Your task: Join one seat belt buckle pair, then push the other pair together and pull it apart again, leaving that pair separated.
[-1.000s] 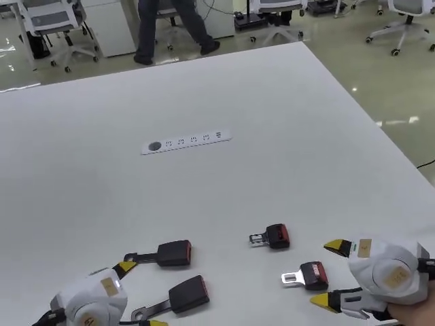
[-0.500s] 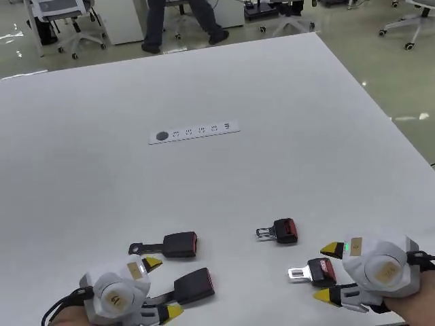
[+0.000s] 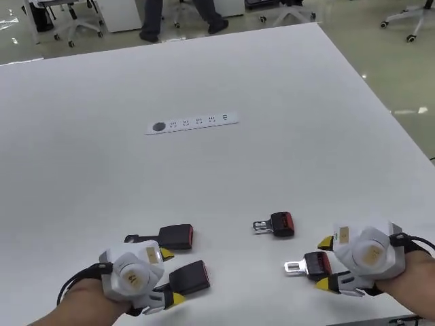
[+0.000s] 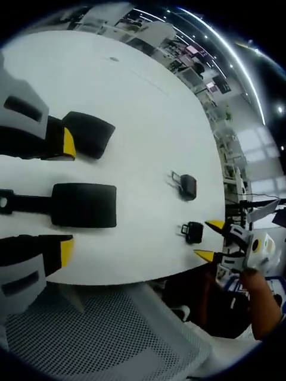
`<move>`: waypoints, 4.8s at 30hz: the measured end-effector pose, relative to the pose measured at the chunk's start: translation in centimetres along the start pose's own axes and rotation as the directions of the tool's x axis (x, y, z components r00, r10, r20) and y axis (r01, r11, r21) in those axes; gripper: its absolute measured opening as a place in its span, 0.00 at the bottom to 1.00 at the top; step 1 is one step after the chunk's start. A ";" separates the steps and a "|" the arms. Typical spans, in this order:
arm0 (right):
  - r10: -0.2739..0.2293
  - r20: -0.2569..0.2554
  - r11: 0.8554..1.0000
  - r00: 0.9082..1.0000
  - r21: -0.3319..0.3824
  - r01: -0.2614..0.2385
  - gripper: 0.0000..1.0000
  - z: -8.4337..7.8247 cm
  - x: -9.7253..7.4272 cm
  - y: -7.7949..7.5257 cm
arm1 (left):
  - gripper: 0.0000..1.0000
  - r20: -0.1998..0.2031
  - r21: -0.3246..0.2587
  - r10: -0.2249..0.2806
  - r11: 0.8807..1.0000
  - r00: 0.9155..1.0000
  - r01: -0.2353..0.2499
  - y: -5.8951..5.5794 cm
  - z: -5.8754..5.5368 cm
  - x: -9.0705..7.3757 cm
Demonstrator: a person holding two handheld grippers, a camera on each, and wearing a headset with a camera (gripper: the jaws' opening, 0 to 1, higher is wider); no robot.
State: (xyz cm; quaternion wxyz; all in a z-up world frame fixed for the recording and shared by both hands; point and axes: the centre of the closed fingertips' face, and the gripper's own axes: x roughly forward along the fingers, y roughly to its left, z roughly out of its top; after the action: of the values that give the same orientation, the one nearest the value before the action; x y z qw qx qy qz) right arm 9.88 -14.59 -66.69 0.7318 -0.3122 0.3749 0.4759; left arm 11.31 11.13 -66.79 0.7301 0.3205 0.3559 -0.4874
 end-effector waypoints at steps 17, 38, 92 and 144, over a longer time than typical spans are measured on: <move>0.067 -0.038 0.996 0.997 -0.052 -0.069 0.33 -0.6 1.8 0.0 | 0.37 -0.051 0.097 -0.087 0.991 0.995 0.091 -1.1 0.8 1.9; 0.125 -0.036 0.992 0.991 -0.029 -0.126 0.34 -1.1 2.4 0.2 | 0.34 -0.103 0.213 -0.156 0.961 0.982 0.175 -1.7 0.1 2.0; 0.177 0.173 0.984 0.969 -0.059 -0.169 0.34 11.7 9.1 6.1 | 0.34 -0.111 0.174 -0.199 0.961 0.974 0.216 -1.9 0.3 2.2; 0.234 0.154 0.966 0.960 -0.153 -0.210 0.31 14.1 10.9 6.5 | 0.33 -0.124 0.205 -0.245 0.942 0.961 0.267 -1.8 -0.1 2.7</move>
State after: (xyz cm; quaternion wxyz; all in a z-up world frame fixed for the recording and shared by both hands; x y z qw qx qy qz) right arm 10.30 4.18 -69.19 0.6802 -0.2751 0.3104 0.6044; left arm 10.29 9.36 -69.28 0.6025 0.3735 0.3736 -0.5983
